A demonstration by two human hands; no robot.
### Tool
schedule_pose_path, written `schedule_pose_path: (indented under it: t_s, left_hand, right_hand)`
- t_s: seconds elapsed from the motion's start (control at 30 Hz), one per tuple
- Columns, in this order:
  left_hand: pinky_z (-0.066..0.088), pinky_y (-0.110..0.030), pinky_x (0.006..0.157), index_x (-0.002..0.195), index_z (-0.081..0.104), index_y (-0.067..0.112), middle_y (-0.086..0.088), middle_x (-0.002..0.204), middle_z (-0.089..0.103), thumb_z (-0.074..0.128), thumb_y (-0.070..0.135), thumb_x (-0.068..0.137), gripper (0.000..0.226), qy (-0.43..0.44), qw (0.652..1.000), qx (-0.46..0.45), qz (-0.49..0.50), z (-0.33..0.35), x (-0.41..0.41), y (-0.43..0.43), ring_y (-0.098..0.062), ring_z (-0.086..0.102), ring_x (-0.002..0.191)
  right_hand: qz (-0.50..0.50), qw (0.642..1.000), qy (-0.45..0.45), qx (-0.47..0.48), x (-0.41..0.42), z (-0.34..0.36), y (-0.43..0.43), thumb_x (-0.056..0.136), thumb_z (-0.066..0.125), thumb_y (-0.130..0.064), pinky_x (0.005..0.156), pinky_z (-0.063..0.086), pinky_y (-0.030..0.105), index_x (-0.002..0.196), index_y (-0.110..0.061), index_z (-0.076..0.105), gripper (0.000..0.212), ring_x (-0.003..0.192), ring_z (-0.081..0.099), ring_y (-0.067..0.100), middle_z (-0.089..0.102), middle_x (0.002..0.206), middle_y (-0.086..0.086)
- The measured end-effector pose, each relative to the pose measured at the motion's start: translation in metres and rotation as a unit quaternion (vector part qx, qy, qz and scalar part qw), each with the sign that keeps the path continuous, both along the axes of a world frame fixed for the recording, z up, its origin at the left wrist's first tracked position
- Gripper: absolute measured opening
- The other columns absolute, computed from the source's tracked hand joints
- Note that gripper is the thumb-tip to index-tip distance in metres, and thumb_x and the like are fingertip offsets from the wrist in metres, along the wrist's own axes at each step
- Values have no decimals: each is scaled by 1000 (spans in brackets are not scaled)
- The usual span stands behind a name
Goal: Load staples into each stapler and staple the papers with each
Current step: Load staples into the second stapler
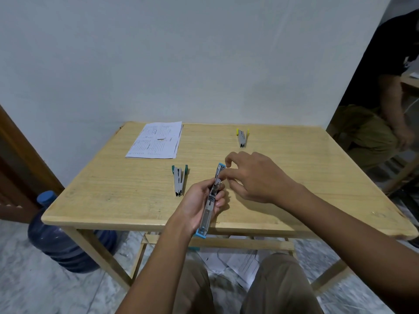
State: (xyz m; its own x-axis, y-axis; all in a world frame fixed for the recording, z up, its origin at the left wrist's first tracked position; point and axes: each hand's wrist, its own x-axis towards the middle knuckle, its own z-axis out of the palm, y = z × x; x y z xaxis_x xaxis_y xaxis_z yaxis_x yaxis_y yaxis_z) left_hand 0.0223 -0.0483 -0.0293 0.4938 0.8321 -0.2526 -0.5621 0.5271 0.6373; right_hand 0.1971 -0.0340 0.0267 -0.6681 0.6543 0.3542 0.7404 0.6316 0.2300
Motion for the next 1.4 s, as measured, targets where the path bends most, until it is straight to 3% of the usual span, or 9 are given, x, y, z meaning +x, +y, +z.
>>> schedule_pose_path:
  t_s: [0.13,0.33,0.43,0.57,0.73,0.87,1.07,1.27,1.4]
  left_hand:
    - [30,-24,53,79,53,8,-5,63,40,40,24,100,29,0,1000,0,-9,-3,-1,1,-14,35,54]
    - [35,-25,53,90,54,6,-7,65,42,41,22,100,23,-4,1000,0,-9,-6,-3,2,-15,37,55]
    - [34,-25,54,87,53,7,-7,64,41,40,23,101,25,-1,1000,4,-11,-6,-3,2,-15,37,55]
    - [33,-25,52,79,51,8,-6,63,40,38,24,101,30,5,1000,8,-17,-6,-2,3,-15,36,54]
    - [32,-23,51,87,54,7,-5,68,41,38,22,101,26,-4,1000,4,-7,-5,-2,3,-13,39,52]
    - [33,-24,53,86,54,7,-6,65,40,40,22,100,26,-1,1000,3,-12,-4,-2,2,-14,37,53]
    - [31,-25,54,90,55,7,-6,64,41,40,22,100,24,18,1000,13,-14,-4,-2,1,-15,36,53]
    - [26,-23,53,85,53,8,-5,64,41,37,24,102,28,25,1000,3,-19,-5,-2,3,-13,37,51]
    - [28,-23,54,85,53,7,-5,65,40,38,23,101,27,12,1000,0,-20,-3,-2,2,-13,35,54]
  right_hand:
    - [15,998,67,-15,-1,-4,-5,87,50,-31,56,41,29,103,-28,73,28,72,58,18,63,100,-1]
    - [35,980,90,-172,5,-5,-3,92,39,-40,67,36,23,123,-36,65,41,74,45,4,55,117,-8]
    - [42,986,49,-152,6,-2,0,91,36,-40,66,42,27,123,-36,66,43,77,54,12,57,115,-6]
    - [53,997,-38,-35,5,3,3,87,41,-36,57,42,30,110,-31,72,39,75,61,18,64,102,0]
    - [23,998,-52,-5,7,4,3,90,39,-41,61,44,33,108,-33,72,38,79,62,20,63,102,0]
    - [37,998,-15,-47,5,2,-2,91,45,-37,61,45,31,110,-30,72,34,76,59,17,63,105,-1]
    - [38,976,32,-213,7,5,3,98,45,-35,76,47,31,126,-38,61,33,90,57,13,48,123,-12]
    - [34,995,-46,-84,9,8,10,92,40,-39,63,41,27,118,-36,67,38,80,58,13,60,110,-4]
    - [8,994,5,-105,12,6,10,93,35,-42,63,43,28,118,-38,66,40,81,57,12,58,109,-5]
